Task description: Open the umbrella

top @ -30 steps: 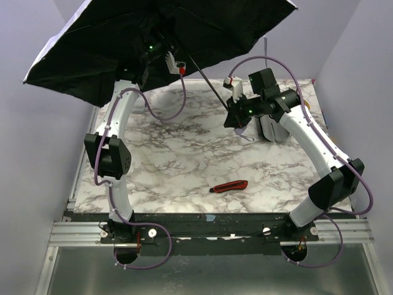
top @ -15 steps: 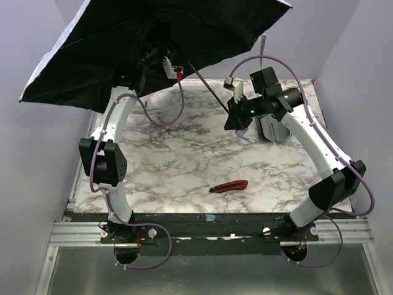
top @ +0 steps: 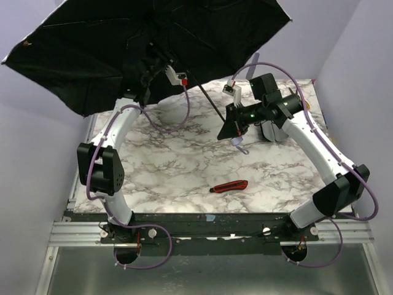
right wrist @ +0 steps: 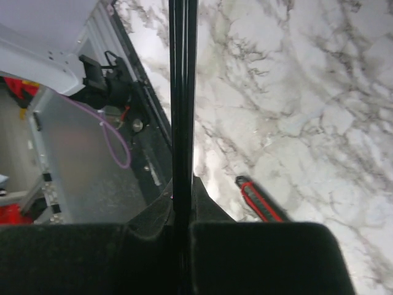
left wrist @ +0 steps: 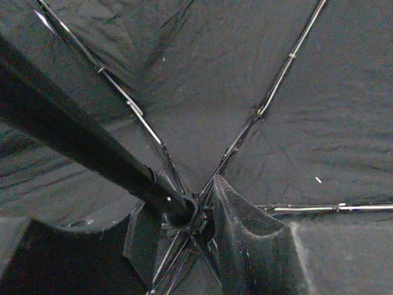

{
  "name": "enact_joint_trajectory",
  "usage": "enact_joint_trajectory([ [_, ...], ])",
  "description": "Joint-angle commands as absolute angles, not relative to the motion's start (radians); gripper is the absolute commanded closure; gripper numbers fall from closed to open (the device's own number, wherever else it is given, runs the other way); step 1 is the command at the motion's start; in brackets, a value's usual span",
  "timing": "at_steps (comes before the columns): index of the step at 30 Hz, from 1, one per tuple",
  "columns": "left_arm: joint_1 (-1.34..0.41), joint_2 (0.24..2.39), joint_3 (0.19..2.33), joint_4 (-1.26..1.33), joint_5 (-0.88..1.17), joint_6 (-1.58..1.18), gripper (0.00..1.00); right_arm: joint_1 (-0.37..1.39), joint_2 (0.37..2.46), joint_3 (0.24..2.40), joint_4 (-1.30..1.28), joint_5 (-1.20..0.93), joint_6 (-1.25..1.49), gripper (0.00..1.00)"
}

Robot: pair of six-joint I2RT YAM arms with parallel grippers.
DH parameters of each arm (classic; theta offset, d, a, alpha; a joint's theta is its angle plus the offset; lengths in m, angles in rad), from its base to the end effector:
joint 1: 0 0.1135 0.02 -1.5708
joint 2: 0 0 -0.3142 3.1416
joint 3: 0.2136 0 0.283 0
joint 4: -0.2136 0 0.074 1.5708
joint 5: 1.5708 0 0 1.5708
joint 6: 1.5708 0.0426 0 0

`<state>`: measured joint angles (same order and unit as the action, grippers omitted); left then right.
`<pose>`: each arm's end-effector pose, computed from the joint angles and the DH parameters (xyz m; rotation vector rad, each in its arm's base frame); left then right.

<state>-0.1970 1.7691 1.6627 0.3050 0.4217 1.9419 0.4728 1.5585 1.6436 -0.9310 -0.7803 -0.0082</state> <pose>0.4613 -0.1099 0.4741 1.4469 0.3628 1.1514 0.3031 0.1887 0.4329 -0.9235 2.2139 1.1554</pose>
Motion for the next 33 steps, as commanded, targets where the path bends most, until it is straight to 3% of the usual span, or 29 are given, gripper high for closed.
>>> enact_joint_trajectory([
  [1, -0.222, 1.725, 1.605, 0.33, 0.347, 1.974, 0.59, 0.472, 1.456, 1.593, -0.668, -0.886, 0.15, 0.99],
  [6, -0.25, 1.684, 1.533, 0.301, 0.402, 1.988, 0.47, 0.471, 1.414, 1.529, -0.533, -0.885, 0.233, 0.99],
  [23, -0.272, 1.538, 1.315, 0.384, 0.382, 1.789, 0.28, 0.47, 1.255, 1.304, -0.311, -0.542, 0.26, 1.0],
  [33, -0.251, 1.35, 1.124, 0.275, 0.35, 1.486, 0.27, 0.468, 1.209, 1.104, -0.052, -0.702, 0.399, 1.0],
])
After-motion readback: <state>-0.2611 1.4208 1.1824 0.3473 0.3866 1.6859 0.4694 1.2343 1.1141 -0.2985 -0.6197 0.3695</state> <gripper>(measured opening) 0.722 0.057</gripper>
